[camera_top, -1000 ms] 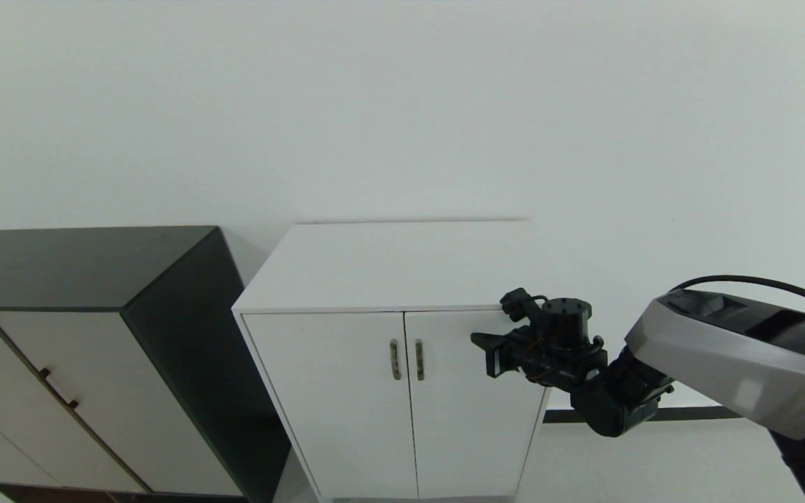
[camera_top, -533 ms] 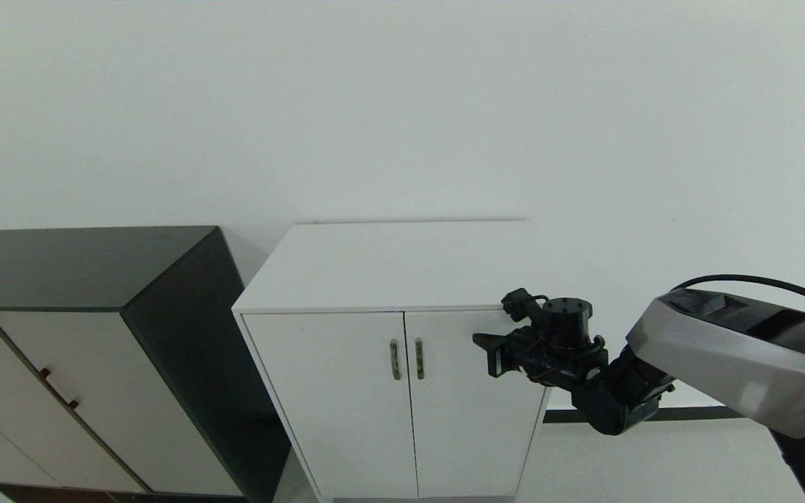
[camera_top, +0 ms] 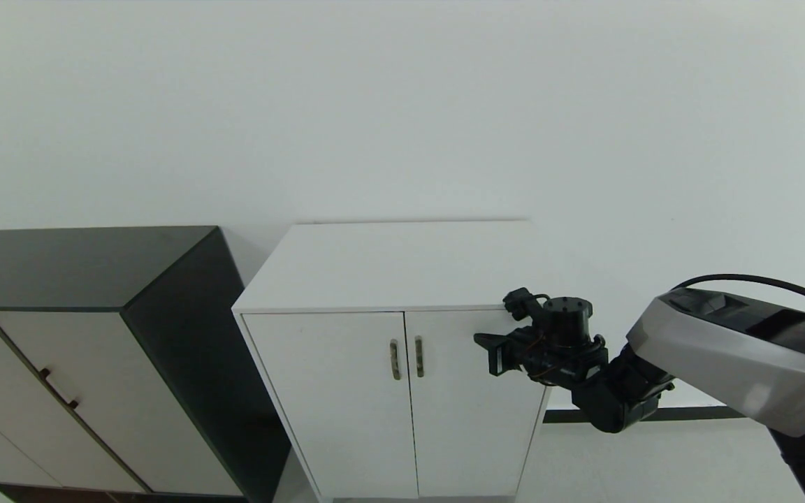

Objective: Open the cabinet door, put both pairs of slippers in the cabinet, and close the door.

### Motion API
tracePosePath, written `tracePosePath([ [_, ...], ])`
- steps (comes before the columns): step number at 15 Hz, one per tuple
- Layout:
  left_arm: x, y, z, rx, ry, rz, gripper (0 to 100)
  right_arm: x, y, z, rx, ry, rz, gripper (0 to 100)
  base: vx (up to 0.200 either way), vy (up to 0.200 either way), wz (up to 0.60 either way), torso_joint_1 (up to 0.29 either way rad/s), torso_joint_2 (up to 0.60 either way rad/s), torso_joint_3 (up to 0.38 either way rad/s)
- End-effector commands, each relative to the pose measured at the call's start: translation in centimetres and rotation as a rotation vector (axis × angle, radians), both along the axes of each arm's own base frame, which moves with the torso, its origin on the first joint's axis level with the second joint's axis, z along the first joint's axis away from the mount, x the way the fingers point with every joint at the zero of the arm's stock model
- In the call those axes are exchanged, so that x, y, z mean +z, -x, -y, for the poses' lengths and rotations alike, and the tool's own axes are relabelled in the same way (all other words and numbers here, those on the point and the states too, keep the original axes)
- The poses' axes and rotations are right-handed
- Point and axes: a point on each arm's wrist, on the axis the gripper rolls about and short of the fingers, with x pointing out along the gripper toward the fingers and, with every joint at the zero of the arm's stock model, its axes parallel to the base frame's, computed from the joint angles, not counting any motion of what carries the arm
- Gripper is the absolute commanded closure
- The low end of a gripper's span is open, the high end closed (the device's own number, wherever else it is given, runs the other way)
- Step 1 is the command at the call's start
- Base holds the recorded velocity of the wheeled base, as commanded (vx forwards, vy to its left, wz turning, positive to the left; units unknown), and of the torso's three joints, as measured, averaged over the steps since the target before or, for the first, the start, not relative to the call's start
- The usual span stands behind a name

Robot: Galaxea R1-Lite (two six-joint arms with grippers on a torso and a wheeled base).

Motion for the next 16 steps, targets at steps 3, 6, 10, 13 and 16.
tracePosePath([
  [3, 0.0, 0.0, 0.0, 0.0, 0.0, 0.0, 100, -0.2, -0.2, 0.2, -0.005, 0.0, 0.0, 100, 0.0, 0.0, 0.0, 0.0, 0.0, 0.0],
  [6, 0.0, 0.0, 0.0, 0.0, 0.0, 0.0, 100, -0.1, -0.2, 0.2, -0.005, -0.001, 0.001, 100, 0.0, 0.0, 0.0, 0.0, 0.0, 0.0],
  [10, 0.0, 0.0, 0.0, 0.0, 0.0, 0.0, 100, 1.7, 1.4, 0.2, 0.01, -0.002, 0.014, 100, 0.0, 0.0, 0.0, 0.0, 0.0, 0.0],
  [13, 0.0, 0.0, 0.0, 0.0, 0.0, 0.0, 100, 3.7, 3.8, 1.3, 0.015, 0.015, 0.013, 100, 0.0, 0.0, 0.0, 0.0, 0.0, 0.0],
  [16, 0.0, 0.0, 0.0, 0.0, 0.0, 0.0, 100, 5.3, 6.9, 3.4, -0.071, 0.079, 0.019, 100, 0.0, 0.0, 0.0, 0.0, 0.0, 0.0],
])
